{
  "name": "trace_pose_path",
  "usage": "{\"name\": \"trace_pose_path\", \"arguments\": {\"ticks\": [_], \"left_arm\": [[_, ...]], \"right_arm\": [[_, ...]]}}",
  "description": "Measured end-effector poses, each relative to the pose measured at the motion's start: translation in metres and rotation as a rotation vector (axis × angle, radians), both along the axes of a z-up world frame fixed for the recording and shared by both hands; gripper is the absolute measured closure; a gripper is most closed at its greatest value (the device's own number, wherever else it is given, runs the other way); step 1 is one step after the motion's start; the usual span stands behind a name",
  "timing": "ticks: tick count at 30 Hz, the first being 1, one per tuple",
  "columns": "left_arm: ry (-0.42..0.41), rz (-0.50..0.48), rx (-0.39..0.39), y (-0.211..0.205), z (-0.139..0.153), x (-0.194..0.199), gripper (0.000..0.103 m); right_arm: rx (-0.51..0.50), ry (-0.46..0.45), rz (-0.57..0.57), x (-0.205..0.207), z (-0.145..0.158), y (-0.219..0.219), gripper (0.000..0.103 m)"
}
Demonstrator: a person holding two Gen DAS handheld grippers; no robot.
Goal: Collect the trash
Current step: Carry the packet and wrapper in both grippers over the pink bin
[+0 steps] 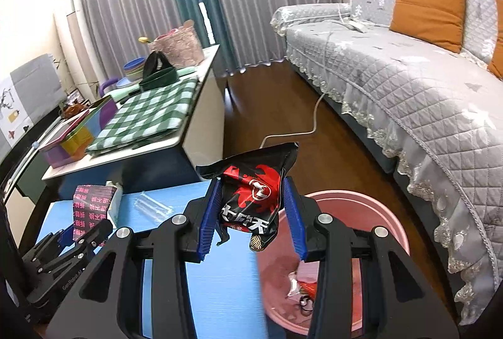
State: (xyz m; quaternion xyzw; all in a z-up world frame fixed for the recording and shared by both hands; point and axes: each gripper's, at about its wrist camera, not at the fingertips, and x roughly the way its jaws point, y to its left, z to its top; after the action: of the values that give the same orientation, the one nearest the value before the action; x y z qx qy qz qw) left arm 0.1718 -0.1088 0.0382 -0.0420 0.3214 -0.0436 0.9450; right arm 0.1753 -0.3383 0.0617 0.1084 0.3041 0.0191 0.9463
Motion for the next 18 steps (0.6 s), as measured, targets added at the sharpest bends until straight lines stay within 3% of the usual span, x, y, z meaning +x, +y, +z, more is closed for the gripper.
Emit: {"name": "trace_pose_path", "arguments": {"ticks": [18], "left_arm": [[-0.024,-0.203,-0.012,-0.090,-0.017,0.006,0.055]], "right_arm": [[0.005,0.030,-0.130,-0.008,-0.019,-0.076,0.062]]}}
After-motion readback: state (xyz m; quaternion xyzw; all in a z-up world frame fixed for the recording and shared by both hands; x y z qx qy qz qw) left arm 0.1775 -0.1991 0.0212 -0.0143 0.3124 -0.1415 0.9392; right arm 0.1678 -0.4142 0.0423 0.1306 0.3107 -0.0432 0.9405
